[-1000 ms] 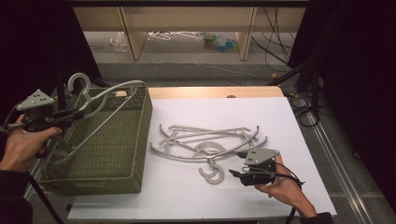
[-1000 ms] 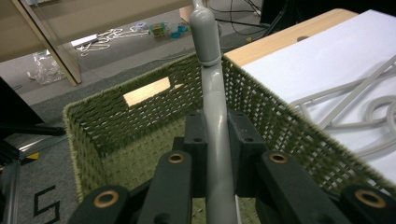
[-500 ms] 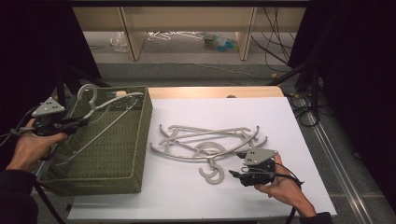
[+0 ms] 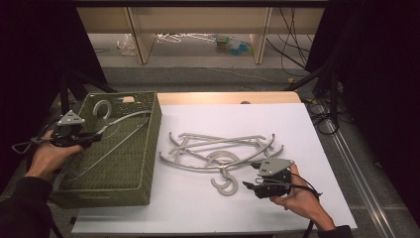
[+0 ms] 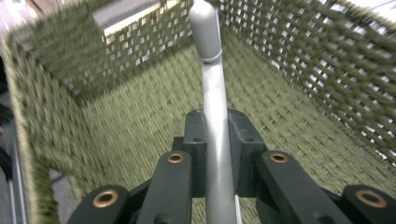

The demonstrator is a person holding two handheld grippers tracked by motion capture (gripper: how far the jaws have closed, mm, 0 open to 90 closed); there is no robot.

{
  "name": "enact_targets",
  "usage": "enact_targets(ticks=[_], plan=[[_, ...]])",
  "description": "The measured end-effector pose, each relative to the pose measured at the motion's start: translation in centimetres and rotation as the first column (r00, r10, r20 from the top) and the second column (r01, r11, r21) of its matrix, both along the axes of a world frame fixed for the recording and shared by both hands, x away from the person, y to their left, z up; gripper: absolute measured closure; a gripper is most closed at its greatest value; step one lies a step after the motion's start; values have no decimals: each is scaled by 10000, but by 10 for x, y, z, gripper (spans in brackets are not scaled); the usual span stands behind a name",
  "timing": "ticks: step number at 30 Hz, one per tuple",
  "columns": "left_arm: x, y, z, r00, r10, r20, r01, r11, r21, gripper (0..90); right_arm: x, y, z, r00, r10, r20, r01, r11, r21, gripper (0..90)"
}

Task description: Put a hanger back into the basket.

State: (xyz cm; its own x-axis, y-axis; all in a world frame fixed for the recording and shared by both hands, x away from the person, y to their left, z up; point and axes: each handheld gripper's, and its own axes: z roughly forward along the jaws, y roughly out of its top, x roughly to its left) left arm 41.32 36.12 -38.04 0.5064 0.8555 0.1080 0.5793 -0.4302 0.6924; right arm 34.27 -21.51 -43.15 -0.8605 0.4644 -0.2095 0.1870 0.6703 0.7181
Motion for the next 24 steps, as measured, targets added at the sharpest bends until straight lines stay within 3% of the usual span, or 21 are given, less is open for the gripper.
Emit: enact_targets(ticks=[4, 7, 9, 13, 14, 18, 19, 20, 21, 24], plan=[[1, 1, -10, 9982, 428, -431, -429, 9991, -21, 784, -1, 0, 0, 10000, -13, -32, 13, 10000, 1, 364], [3, 1, -22, 9917, 988, -824, -988, 9951, 45, 771, 0, 0, 0, 10000, -2, 28, 2, 10000, 1, 362], [5, 3, -27, 9863, 1267, -1053, -1236, 9917, 354, 757, 0, 0, 0, 10000, 9, 20, -9, 10000, 4, 360], [6, 9, -28, 9789, 1788, -994, -1777, 9839, 193, 732, 0, 0, 0, 10000, -43, 78, 42, 10000, 50, 353], [5, 10, -27, 9759, 1945, -986, -1919, 9808, 353, 729, 0, 0, 1, 9999, -85, 82, 84, 9999, 108, 351], [1, 15, -24, 9617, 2640, -742, -2591, 9634, 689, 680, 0, -2, 1, 9997, -214, 66, 213, 9996, 177, 340], [0, 16, -25, 9536, 2926, -708, -2874, 9549, 753, 663, 0, -1, 1, 9997, -229, 75, 227, 9996, 186, 339], [0, 17, -24, 9500, 3030, -748, -2970, 9513, 821, 640, 0, -1, 1, 9997, -220, 85, 218, 9996, 186, 338], [0, 17, -25, 9422, 3265, -744, -3227, 9447, 587, 620, 0, -1, 1, 9997, -201, 100, 200, 9996, 187, 338], [-6, 12, -20, 9409, 3355, -465, -3351, 9420, 168, 581, 0, -1, 0, 9998, -207, 82, 206, 9996, 183, 337]])
